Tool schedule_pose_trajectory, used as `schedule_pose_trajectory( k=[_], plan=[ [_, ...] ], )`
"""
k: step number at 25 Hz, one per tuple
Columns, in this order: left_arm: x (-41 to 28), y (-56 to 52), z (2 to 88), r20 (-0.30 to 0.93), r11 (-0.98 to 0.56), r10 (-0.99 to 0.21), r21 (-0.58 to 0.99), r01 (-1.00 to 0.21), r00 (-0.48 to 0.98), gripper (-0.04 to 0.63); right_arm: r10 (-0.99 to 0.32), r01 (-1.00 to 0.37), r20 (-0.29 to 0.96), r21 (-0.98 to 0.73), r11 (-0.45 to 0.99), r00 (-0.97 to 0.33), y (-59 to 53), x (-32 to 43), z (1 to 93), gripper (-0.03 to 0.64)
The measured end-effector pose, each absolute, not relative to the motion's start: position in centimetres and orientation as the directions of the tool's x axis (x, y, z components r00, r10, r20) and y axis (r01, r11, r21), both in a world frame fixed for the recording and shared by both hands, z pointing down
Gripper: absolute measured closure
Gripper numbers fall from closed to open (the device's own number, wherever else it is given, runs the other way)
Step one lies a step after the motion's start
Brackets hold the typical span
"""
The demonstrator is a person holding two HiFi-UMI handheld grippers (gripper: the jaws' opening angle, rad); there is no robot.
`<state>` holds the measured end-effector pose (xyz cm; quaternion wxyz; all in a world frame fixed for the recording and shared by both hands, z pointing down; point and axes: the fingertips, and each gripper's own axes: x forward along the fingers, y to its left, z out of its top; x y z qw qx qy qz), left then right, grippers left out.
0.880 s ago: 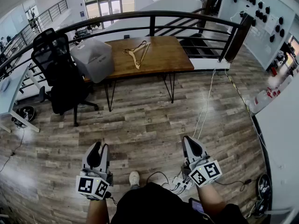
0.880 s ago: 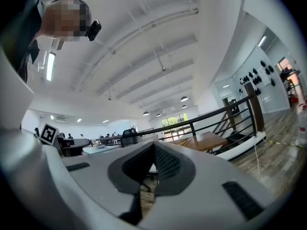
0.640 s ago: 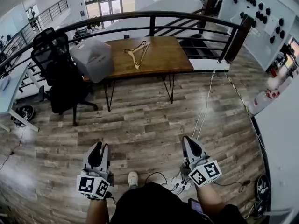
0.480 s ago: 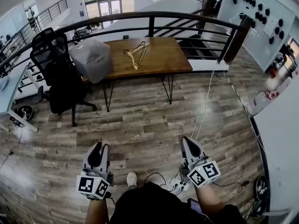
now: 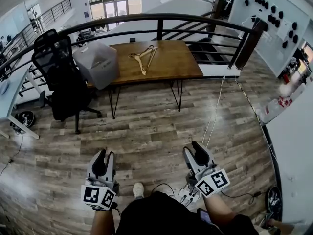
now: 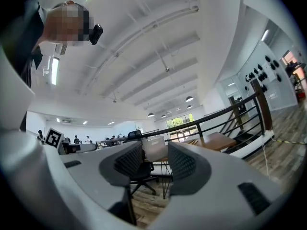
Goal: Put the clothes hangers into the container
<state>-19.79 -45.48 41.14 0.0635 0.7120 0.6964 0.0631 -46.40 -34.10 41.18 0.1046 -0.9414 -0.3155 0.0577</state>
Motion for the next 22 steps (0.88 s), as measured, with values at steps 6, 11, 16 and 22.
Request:
schedule_pose_trajectory(
  k=[6, 11, 16, 22],
  plan=[
    [-17.8, -44.1, 41.0, 0.005, 0.015, 1.000, 0.176, 0.984, -0.016, 0.420, 0.614, 0.589, -0.042, -0.234, -0.773, 0.788, -33.4, -43.7, 40.9, 0.440],
    [-15.2, -42.5, 41.3, 0.006, 0.040, 0.999, 0.188, 0.981, -0.041, 0.311, 0.615, 0.592, -0.039, -0.229, -0.773, 0.788, -32.9, -40.2, 41.2, 0.378],
    [-12.3, -41.6, 41.3, 0.000, 0.074, 0.997, 0.200, 0.977, -0.075, 0.295, 0.633, 0.611, -0.042, -0.222, -0.760, 0.773, -32.6, -36.6, 41.2, 0.367],
    [-8.9, -41.3, 41.0, -0.007, 0.091, 0.996, 0.216, 0.972, -0.091, 0.271, 0.641, 0.620, -0.047, -0.208, -0.757, 0.766, -32.4, -32.6, 40.7, 0.327]
  ],
)
